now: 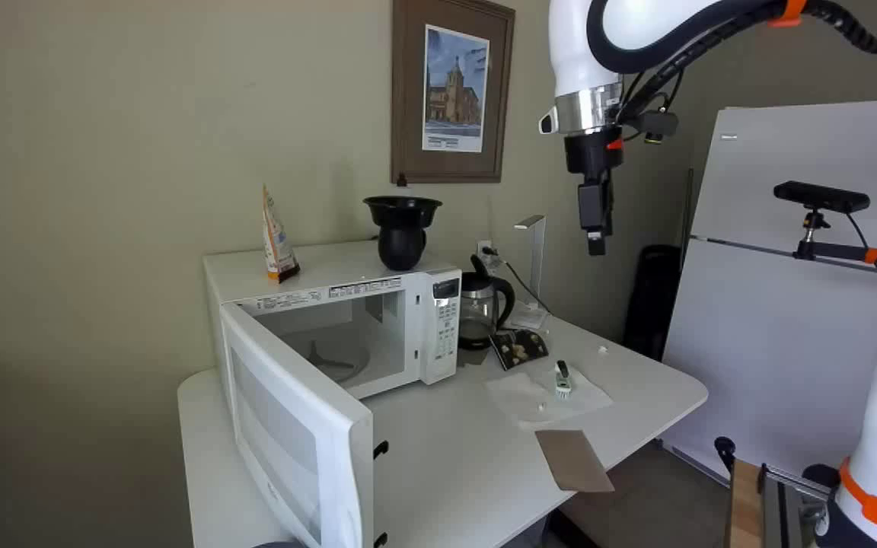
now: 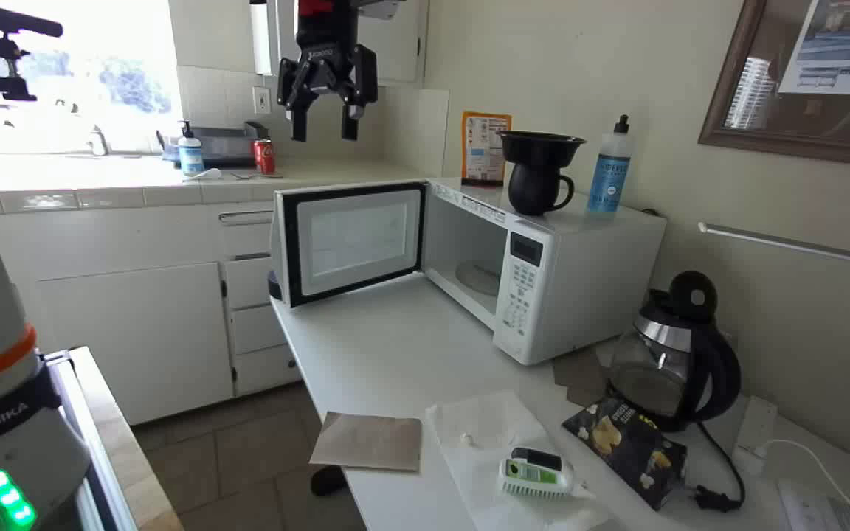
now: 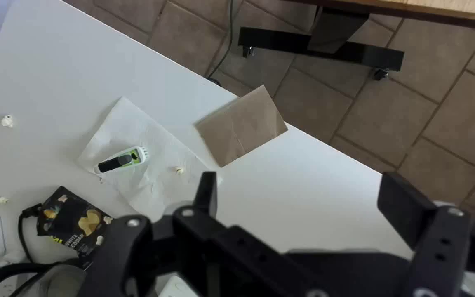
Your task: Close the microwave
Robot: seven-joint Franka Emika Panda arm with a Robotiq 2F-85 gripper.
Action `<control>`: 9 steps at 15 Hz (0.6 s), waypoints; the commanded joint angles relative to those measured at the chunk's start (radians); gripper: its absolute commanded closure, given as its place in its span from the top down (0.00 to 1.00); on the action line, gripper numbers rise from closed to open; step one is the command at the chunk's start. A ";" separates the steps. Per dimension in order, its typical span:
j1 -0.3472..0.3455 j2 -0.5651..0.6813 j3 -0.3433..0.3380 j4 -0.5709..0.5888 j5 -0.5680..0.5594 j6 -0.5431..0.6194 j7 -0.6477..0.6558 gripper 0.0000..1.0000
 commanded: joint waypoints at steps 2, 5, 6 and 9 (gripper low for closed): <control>0.015 0.001 -0.011 0.002 -0.005 -0.004 0.005 1.00; 0.015 0.001 -0.011 0.002 -0.005 -0.004 0.005 1.00; 0.049 -0.003 0.003 -0.005 0.020 0.016 -0.027 1.00; 0.145 0.003 0.059 -0.017 0.087 0.059 -0.067 1.00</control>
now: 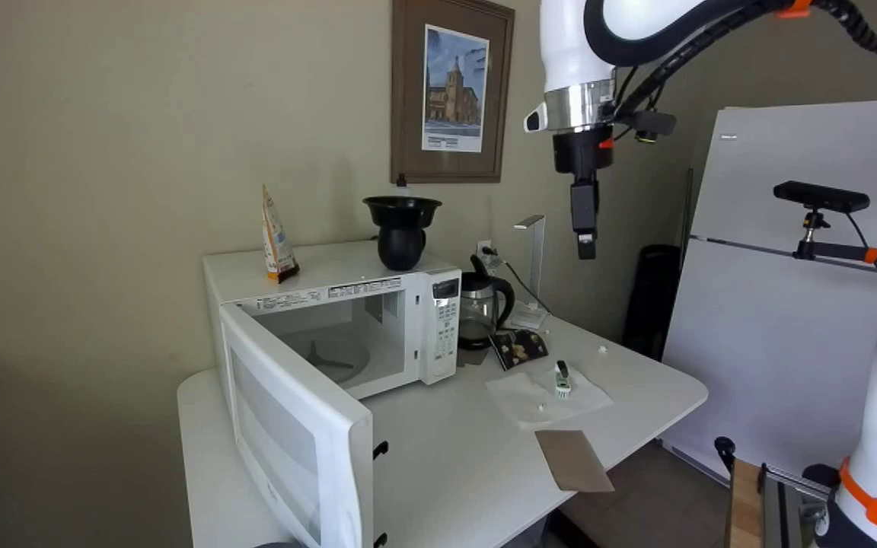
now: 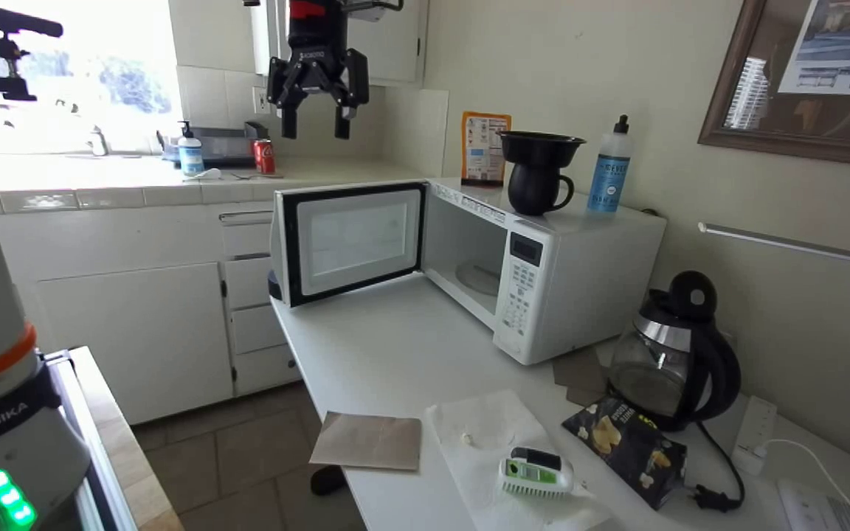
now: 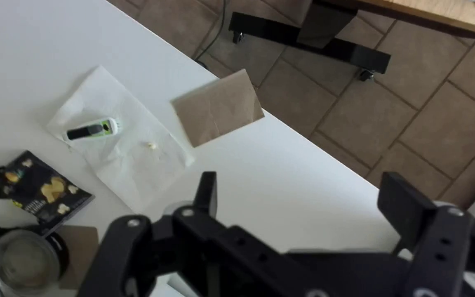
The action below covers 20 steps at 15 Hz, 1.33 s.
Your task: Close the microwave
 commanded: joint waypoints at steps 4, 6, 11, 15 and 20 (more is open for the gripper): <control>0.206 0.092 0.170 0.008 0.064 0.146 -0.019 1.00; 0.242 0.170 0.227 0.041 0.031 0.259 -0.022 0.93; 0.276 0.359 0.303 0.133 -0.041 0.533 -0.022 0.44; 0.273 0.487 0.314 0.175 -0.071 0.688 -0.020 0.12; 0.275 0.581 0.311 0.190 -0.063 0.789 -0.075 0.00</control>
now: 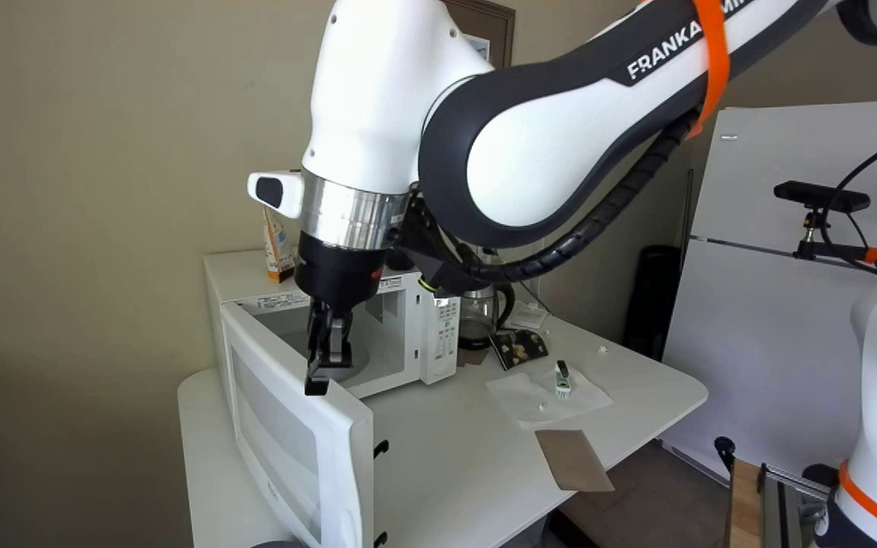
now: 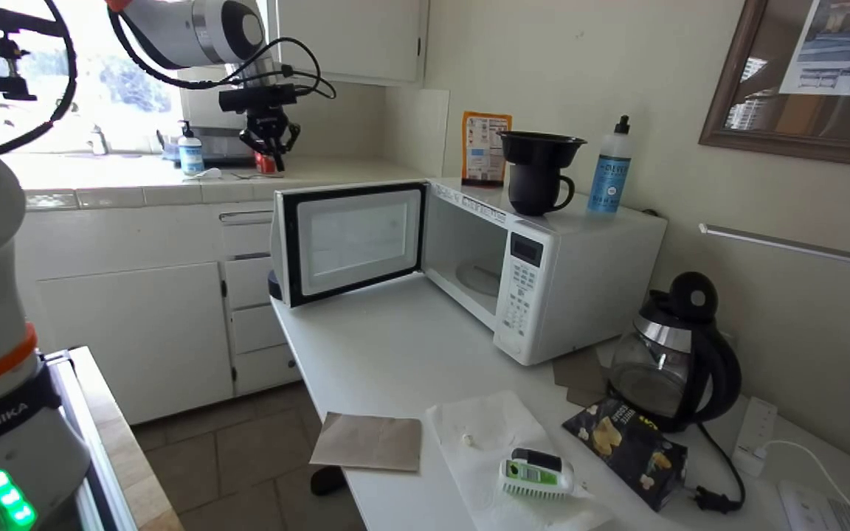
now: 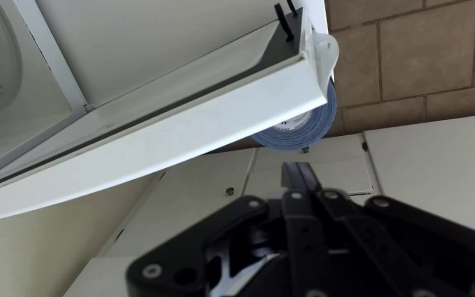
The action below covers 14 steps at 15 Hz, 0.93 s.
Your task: Close the microwave
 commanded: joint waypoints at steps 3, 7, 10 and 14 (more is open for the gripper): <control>0.002 0.089 -0.004 0.025 -0.047 0.033 -0.062 0.00; -0.001 0.114 -0.022 0.033 -0.108 -0.044 -0.039 0.00; -0.004 0.120 -0.036 0.032 -0.133 -0.083 -0.023 0.00; -0.011 0.103 -0.075 0.020 -0.234 -0.124 0.083 0.00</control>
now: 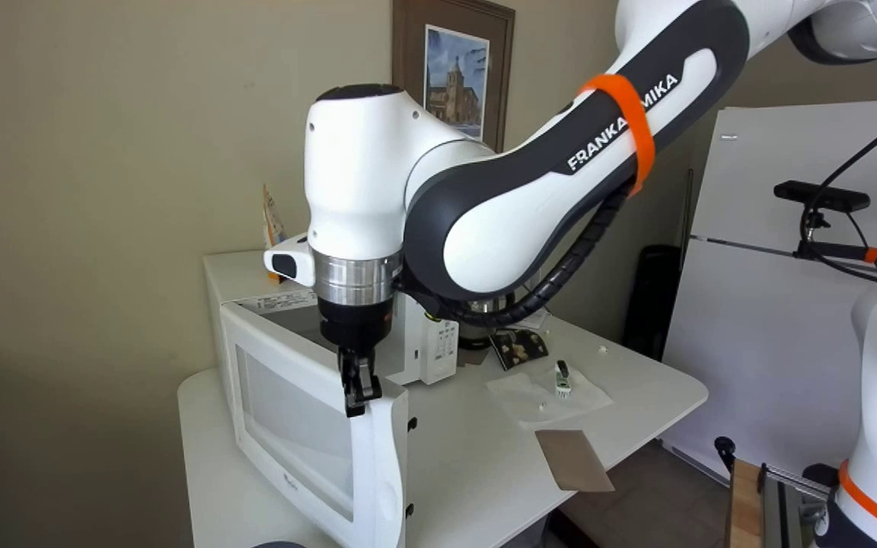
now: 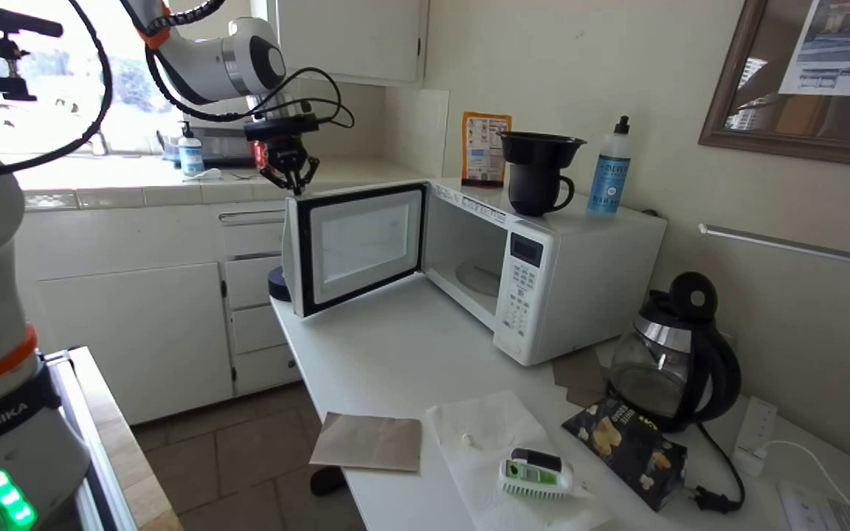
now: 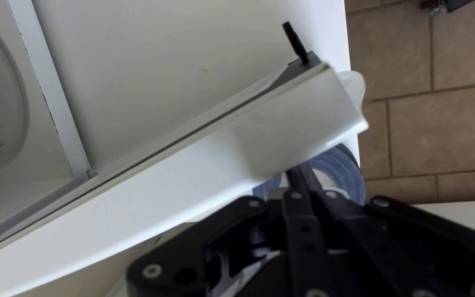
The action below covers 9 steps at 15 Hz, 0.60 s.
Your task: Close the microwave
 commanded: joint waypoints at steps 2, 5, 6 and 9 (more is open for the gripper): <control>-0.013 -0.016 -0.050 -0.009 -0.141 -0.054 0.177 0.00; -0.035 -0.008 -0.086 -0.014 -0.187 -0.084 0.272 0.00; -0.042 -0.007 -0.099 -0.017 -0.214 -0.092 0.309 0.00; -0.069 -0.003 -0.132 -0.028 -0.271 -0.064 0.384 0.00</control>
